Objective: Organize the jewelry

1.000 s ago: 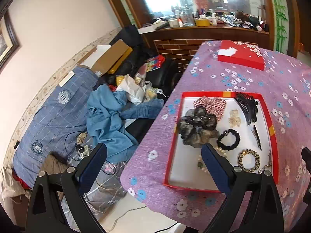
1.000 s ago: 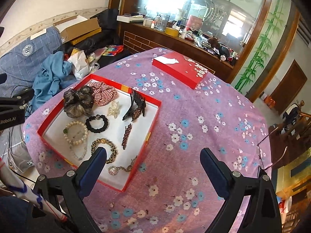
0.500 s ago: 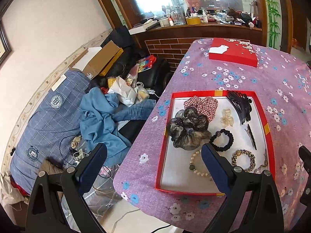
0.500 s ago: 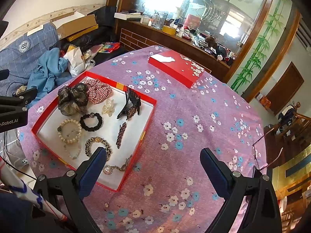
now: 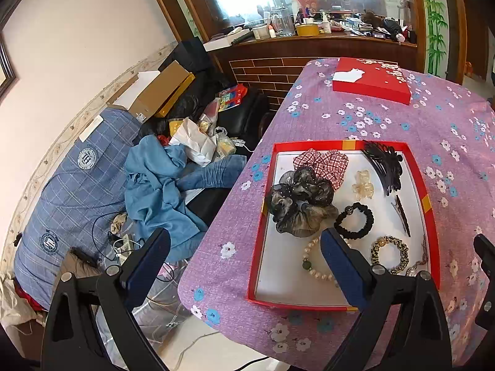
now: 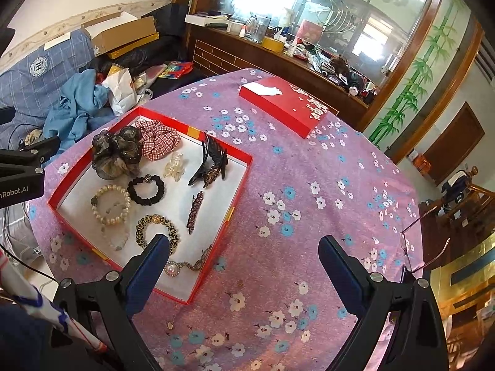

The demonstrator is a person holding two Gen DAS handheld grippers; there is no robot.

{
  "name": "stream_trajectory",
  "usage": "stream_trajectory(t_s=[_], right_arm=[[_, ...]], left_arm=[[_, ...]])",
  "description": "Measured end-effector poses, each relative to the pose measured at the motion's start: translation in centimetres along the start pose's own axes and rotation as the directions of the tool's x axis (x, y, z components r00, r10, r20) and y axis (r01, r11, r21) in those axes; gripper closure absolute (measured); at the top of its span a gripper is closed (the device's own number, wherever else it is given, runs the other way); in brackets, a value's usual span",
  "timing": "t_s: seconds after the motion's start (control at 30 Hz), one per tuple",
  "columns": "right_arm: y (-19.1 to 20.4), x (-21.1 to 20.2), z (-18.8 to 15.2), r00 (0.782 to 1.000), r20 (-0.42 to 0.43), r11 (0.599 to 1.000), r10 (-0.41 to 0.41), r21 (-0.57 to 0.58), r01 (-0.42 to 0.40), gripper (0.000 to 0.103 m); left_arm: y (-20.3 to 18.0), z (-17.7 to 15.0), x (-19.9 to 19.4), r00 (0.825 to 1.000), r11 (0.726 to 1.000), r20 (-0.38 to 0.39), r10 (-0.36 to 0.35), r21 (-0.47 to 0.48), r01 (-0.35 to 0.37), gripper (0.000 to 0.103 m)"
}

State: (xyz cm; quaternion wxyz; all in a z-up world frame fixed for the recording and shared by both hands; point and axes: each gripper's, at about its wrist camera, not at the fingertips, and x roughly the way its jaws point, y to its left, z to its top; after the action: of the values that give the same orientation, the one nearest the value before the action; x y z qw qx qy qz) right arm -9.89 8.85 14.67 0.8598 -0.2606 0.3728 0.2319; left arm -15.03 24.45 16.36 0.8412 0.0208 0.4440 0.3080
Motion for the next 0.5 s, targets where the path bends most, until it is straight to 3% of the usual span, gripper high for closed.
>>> stream_trajectory(t_s=[0.5], right_arm=[[0.65, 0.39, 0.30, 1.000, -0.014, 1.000, 0.005, -0.015, -0.005, 0.004]], left_arm=[[0.46, -0.41, 0.63, 1.000, 1.000, -0.006, 0.005, 0.001, -0.005, 0.006]])
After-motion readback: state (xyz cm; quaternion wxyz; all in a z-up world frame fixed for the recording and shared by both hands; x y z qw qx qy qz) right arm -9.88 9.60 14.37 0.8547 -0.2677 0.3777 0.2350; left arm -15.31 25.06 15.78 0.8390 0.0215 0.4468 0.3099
